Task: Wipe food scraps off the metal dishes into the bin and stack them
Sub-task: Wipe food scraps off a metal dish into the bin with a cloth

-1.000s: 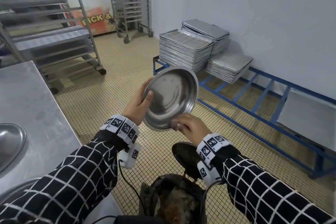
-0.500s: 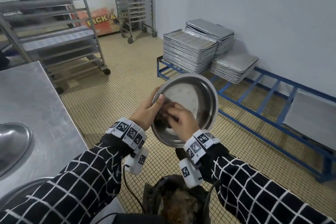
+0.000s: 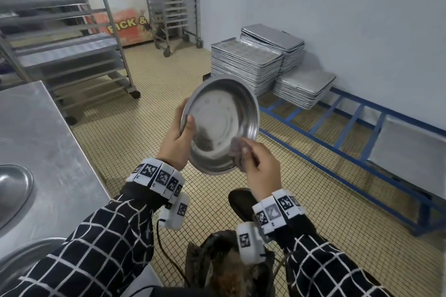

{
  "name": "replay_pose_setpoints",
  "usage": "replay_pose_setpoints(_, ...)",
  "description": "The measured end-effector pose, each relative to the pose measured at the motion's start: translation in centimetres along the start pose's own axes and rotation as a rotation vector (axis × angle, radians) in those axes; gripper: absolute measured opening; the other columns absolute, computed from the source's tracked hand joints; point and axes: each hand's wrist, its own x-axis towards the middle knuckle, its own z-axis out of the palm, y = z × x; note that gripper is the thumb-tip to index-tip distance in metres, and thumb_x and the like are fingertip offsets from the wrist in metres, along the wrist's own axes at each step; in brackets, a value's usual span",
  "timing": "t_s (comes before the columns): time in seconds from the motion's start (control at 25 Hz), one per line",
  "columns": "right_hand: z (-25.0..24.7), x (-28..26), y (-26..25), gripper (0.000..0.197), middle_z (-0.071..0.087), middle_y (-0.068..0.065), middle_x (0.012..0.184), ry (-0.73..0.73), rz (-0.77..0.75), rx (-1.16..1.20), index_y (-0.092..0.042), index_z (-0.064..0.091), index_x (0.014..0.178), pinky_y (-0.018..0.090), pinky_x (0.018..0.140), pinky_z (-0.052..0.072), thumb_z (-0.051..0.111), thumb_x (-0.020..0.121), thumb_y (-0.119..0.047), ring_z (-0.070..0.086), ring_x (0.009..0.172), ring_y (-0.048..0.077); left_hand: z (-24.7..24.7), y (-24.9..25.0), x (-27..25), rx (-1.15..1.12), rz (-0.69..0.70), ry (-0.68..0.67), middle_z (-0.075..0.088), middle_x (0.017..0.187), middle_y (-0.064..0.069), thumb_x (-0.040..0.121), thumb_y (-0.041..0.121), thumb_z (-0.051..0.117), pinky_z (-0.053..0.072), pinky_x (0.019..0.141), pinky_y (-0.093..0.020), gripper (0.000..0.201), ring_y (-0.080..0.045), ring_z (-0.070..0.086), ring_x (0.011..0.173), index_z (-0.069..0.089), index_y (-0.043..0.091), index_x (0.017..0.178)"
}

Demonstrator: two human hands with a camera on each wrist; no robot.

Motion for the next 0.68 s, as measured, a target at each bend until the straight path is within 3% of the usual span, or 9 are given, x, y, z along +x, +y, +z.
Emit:
replay_pose_setpoints(0.04,0.6,-0.1,-1.2,0.026,0.065,-0.004,0.114,-0.006,-0.049,0.042,-0.015,0.063,0.12,0.016,0.09,0.049,0.051,0.097,-0.017,0.06,0.105,0.003,0.3,0.3,0.0,-0.024,-0.012,0.026,0.057,0.113,0.009,0.098,0.045,0.031,0.055,0.069,-0.019,0.028,-0.002,0.064,0.09,0.026,0.07,0.11)
replay_pose_setpoints(0.12,2.0,-0.6,-2.9,0.029,0.064,-0.004,0.117,-0.194,-0.179,0.07,-0.015,0.06,0.125,0.026,0.093,0.05,0.049,0.098,-0.02,0.059,0.108,0.005,0.8,1.4,-0.4,-0.103,-0.038,0.039,0.05,0.106,0.024,0.101,0.038,0.03,0.046,0.068,-0.006,0.026,0.012,0.057,0.089,0.024,0.059,0.113)
replay_pose_setpoints(0.2,2.5,-1.1,-3.2,0.036,0.06,-0.005,0.128,-0.39,-0.263,-0.001,-0.018,0.05,0.135,0.028,0.1,0.045,0.043,0.101,-0.027,0.054,0.119,0.007,0.9,1.7,-0.5,-0.165,-0.046,0.041,0.049,0.106,0.025,0.102,0.034,0.031,0.046,0.069,-0.006,0.025,0.011,0.056,0.093,0.028,0.055,0.114)
replay_pose_setpoints(0.32,1.5,-0.4,-1.4,0.045,0.044,-0.009,0.146,-0.436,-0.36,-0.387,-0.026,0.039,0.144,0.035,0.115,0.027,0.027,0.102,-0.038,0.035,0.138,0.01,0.6,2.3,-0.4,-0.247,-0.06,0.04,0.054,0.116,0.013,0.101,0.035,0.035,0.05,0.073,-0.011,0.027,-0.003,0.057,0.105,0.032,0.049,0.123)
replay_pose_setpoints(0.4,0.6,0.1,0.1,0.052,0.039,-0.012,0.149,-0.438,-0.34,-0.607,-0.031,0.035,0.146,0.039,0.118,0.02,0.016,0.099,-0.044,0.029,0.141,0.01,0.4,2.4,-0.5,-0.221,-0.049,0.023,0.057,0.114,0.012,0.101,0.034,0.034,0.051,0.073,-0.014,0.023,-0.005,0.06,0.104,0.038,0.051,0.115)
replay_pose_setpoints(0.48,0.6,0.0,0.5,0.061,0.038,-0.011,0.15,-0.432,-0.253,-0.659,-0.03,0.035,0.146,0.041,0.118,0.018,0.008,0.096,-0.051,0.027,0.142,0.011,0.8,2.4,-0.7,-0.192,-0.028,0.009,0.056,0.107,0.017,0.102,0.031,0.033,0.05,0.07,-0.011,0.025,0.001,0.061,0.097,0.037,0.056,0.105)
replay_pose_setpoints(0.56,1.9,-0.9,-0.6,0.065,0.034,-0.007,0.152,-0.446,-0.175,-0.542,-0.028,0.031,0.148,0.038,0.12,0.014,0.004,0.095,-0.056,0.024,0.143,0.012,1.4,2.4,-1.1,-0.157,-0.023,0.006,0.051,0.105,0.023,0.102,0.03,0.033,0.045,0.068,-0.004,0.027,0.014,0.056,0.096,0.033,0.058,0.103)
replay_pose_setpoints(0.68,3.7,-2.2,-2.3,0.058,0.027,-0.007,0.155,-0.467,-0.105,-0.362,-0.027,0.023,0.15,0.031,0.12,0.013,0.011,0.099,-0.051,0.019,0.144,0.008,2.0,2.5,-1.4,-0.102,0.011,0.018,0.045,0.102,0.03,0.103,0.028,0.033,0.037,0.064,0.005,0.027,0.034,0.046,0.08,0.03,0.054,0.106)
